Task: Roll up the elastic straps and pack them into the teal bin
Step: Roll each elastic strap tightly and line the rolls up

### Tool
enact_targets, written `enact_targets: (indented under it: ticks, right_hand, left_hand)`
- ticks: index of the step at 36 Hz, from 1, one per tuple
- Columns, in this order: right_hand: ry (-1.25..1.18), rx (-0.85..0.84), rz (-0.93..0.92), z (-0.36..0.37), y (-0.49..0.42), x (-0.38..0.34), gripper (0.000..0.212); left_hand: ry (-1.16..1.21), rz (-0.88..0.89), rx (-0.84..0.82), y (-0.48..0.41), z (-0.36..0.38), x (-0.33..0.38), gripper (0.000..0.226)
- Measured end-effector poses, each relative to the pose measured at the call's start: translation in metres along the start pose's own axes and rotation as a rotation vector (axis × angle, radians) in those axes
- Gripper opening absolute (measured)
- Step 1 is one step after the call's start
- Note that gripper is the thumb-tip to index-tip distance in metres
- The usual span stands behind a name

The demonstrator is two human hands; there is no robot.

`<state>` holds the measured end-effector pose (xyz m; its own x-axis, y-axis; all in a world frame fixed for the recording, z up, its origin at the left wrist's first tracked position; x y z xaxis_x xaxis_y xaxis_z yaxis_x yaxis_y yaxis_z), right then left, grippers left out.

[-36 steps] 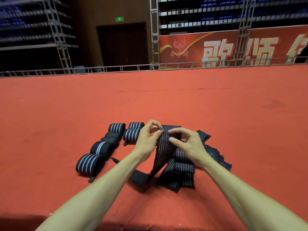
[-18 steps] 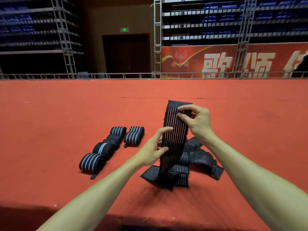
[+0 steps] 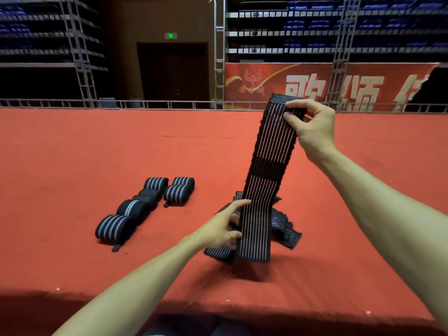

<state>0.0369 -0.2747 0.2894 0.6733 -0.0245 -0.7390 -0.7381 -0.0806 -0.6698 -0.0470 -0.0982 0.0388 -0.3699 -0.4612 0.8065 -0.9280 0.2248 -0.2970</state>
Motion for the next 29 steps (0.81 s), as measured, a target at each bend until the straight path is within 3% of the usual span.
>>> enact_targets:
  ticks: [5, 12, 15, 19, 23, 29]
  right_hand:
    - [0.082, -0.029, 0.049, -0.017, 0.007, 0.028, 0.023]
    - [0.174, -0.105, 0.158, -0.027, 0.036, 0.087, 0.034]
    - [0.189, -0.134, 0.189, -0.028, 0.044, 0.103, 0.035]
    - [0.263, -0.188, 0.188, -0.027, 0.052, 0.119, 0.035]
    - [0.309, -0.201, 0.204, -0.031, 0.058, 0.136, 0.035]
    - [0.291, -0.203, 0.249, -0.031, 0.068, 0.161, 0.035]
  left_hand:
    - [0.186, -0.085, -0.037, -0.01, 0.04, -0.009, 0.083]
    - [0.12, -0.154, -0.195, -0.011, 0.098, -0.025, 0.078]
    - [0.03, -0.187, -0.216, -0.012, 0.107, -0.029, 0.068]
    - [-0.31, -0.092, -0.329, -0.018, 0.102, -0.026, 0.052]
    - [-0.402, -0.024, -0.191, -0.028, 0.067, -0.02, 0.033]
    - [-0.483, -0.064, 0.045, -0.047, 0.001, -0.04, 0.018]
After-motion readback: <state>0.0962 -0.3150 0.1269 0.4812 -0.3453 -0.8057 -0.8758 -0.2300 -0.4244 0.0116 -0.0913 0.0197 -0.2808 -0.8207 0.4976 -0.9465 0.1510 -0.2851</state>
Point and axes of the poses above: each hand's wrist, its own y-axis away from the middle knuckle, its own z-axis out of the palm, x = y × z, the point moved 9 cm from there along -y, towards the middle knuckle, and after that the axes turned 12 degrees about z, right-handed, at the moved point
